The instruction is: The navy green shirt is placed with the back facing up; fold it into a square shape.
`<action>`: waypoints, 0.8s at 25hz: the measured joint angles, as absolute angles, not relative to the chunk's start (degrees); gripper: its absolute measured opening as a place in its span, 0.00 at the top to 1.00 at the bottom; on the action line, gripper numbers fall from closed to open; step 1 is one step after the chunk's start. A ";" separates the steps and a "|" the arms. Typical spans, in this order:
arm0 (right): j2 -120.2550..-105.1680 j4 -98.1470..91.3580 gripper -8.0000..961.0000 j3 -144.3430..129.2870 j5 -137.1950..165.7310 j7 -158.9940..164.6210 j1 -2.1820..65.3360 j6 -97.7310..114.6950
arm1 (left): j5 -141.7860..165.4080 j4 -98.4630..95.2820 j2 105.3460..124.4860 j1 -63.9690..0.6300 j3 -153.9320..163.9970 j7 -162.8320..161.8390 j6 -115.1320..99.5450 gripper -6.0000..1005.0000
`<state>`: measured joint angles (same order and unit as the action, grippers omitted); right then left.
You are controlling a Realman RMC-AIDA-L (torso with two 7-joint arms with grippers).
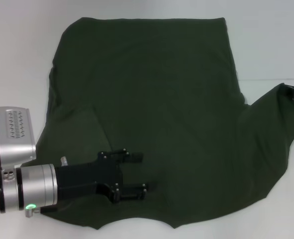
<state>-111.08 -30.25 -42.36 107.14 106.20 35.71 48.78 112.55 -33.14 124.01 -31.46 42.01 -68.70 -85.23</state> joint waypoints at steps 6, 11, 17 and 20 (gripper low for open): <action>-111.48 -30.25 0.90 -42.36 107.14 106.56 35.73 50.20 | 112.50 -33.14 124.01 -31.47 42.01 -68.73 -84.97 0.19; -112.07 -30.02 0.89 -42.34 107.10 113.79 37.39 51.55 | 112.48 -33.14 124.01 -31.47 42.01 -68.73 -84.97 0.19; -114.91 -29.60 0.89 -43.76 107.12 119.49 41.82 51.26 | 112.46 -33.39 124.01 -31.67 41.95 -68.73 -84.98 0.19; -116.70 -29.19 0.89 -44.27 107.08 120.03 44.15 49.82 | 112.55 -33.52 123.96 -31.83 41.85 -68.73 -84.99 0.19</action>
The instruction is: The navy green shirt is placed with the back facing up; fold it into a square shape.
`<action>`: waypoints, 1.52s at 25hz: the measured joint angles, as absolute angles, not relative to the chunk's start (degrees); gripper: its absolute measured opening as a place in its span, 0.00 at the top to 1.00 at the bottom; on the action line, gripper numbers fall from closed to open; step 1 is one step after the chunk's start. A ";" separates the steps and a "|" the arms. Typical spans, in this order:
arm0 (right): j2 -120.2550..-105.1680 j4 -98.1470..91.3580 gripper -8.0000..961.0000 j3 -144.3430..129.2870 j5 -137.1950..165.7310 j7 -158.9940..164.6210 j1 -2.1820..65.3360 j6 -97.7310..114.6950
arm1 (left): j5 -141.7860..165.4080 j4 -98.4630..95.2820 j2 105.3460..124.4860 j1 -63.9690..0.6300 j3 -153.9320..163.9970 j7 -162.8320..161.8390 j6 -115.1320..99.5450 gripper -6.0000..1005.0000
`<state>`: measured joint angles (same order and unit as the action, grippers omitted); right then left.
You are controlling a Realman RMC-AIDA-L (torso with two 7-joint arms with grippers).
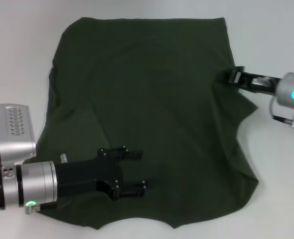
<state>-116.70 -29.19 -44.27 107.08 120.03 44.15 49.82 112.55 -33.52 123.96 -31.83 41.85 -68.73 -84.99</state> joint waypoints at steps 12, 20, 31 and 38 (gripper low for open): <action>-119.93 -21.99 0.87 -44.46 102.17 112.64 47.85 47.38 | 112.74 -33.56 123.92 -31.99 41.99 -68.73 -83.38 0.19; -117.95 -23.81 0.53 -44.47 103.64 115.52 44.88 50.61 | 112.77 -33.44 123.92 -31.95 41.84 -68.73 -83.31 0.19; -114.48 -23.26 0.13 -44.47 112.49 127.67 42.24 58.37 | 112.77 -33.24 123.97 -31.72 42.02 -68.68 -83.32 0.19; -115.14 -22.50 0.06 -44.57 115.13 129.38 41.70 59.12 | 112.75 -33.18 124.02 -31.61 42.02 -68.33 -83.32 0.19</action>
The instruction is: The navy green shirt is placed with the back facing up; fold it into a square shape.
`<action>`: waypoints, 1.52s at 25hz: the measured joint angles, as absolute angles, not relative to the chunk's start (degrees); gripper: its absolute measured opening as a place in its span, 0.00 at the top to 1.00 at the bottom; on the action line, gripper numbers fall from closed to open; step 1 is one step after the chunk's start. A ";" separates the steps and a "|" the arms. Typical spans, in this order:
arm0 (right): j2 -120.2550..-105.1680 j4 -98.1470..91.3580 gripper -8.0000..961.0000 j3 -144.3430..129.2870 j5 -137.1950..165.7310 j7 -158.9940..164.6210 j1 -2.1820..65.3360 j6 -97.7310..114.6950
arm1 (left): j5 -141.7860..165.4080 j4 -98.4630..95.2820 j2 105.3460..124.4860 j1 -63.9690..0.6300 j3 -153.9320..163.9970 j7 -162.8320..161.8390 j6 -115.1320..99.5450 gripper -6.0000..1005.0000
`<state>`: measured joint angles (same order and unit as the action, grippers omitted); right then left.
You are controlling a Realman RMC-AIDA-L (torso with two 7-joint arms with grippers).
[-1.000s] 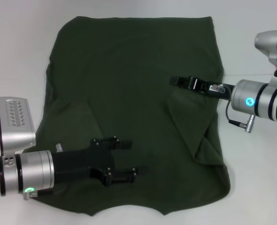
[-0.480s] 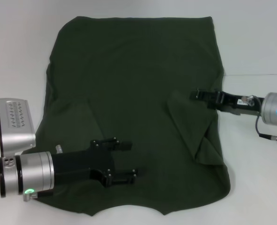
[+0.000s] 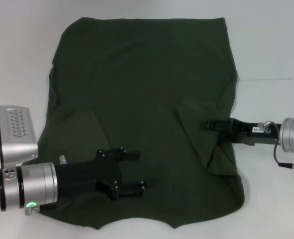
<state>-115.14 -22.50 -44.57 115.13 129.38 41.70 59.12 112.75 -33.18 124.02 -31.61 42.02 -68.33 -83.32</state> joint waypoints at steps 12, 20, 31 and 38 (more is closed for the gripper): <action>-116.62 -21.46 0.07 -44.56 115.93 129.24 41.56 53.94 | 112.76 -33.13 124.04 -31.55 41.92 -68.29 -83.30 0.19; -118.20 -21.44 0.07 -44.56 115.93 128.35 41.97 49.63 | 112.77 -33.13 124.01 -31.55 41.95 -68.29 -82.89 0.19; -119.83 -21.43 0.07 -44.56 115.49 126.36 44.00 46.04 | 112.77 -33.13 124.01 -31.48 41.56 -68.29 -82.77 0.19; -120.02 -19.42 0.07 -44.56 113.08 123.45 45.25 45.62 | 112.67 -33.24 124.01 -31.19 41.46 -68.23 -82.14 0.19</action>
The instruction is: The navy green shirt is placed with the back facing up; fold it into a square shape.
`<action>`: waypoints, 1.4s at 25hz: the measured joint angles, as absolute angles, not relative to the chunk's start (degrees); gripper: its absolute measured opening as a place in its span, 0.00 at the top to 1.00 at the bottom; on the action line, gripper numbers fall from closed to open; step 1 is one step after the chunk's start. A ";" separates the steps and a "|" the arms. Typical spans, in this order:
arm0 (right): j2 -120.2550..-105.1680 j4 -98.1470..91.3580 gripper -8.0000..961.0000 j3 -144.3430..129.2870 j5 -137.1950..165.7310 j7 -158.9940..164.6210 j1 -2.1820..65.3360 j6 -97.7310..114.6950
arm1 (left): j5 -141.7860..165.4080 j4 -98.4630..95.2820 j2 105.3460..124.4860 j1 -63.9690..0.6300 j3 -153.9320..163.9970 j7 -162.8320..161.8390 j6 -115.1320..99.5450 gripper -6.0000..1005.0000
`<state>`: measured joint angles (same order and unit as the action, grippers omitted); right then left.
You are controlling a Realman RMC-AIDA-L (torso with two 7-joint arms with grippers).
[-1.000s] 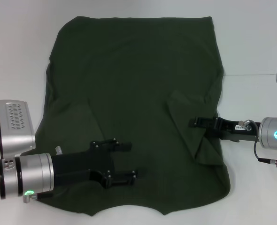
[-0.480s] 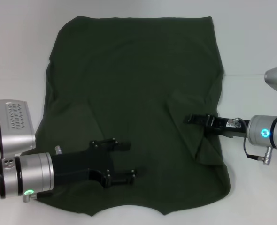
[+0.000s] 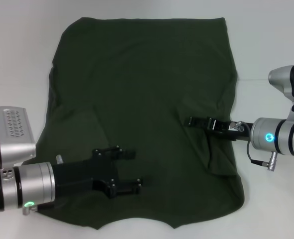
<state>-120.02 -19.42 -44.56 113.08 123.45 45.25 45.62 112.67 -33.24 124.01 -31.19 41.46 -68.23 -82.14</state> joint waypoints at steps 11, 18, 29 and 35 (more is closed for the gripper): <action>-119.64 -19.21 0.07 -44.56 113.04 123.81 43.26 45.13 | 112.58 -33.38 124.01 -30.93 41.49 -68.20 -82.08 0.19; -119.52 -19.74 0.07 -43.87 112.98 123.66 42.25 45.54 | 112.63 -33.31 124.01 -30.93 41.49 -68.24 -82.09 0.19; -119.80 -19.78 0.46 -44.06 113.01 122.63 42.80 44.82 | 112.62 -33.31 124.01 -30.93 41.48 -68.20 -82.09 0.19; -119.79 -19.78 0.69 -44.28 113.03 122.48 42.82 44.11 | 112.55 -33.31 124.01 -30.85 41.48 -68.20 -82.09 0.19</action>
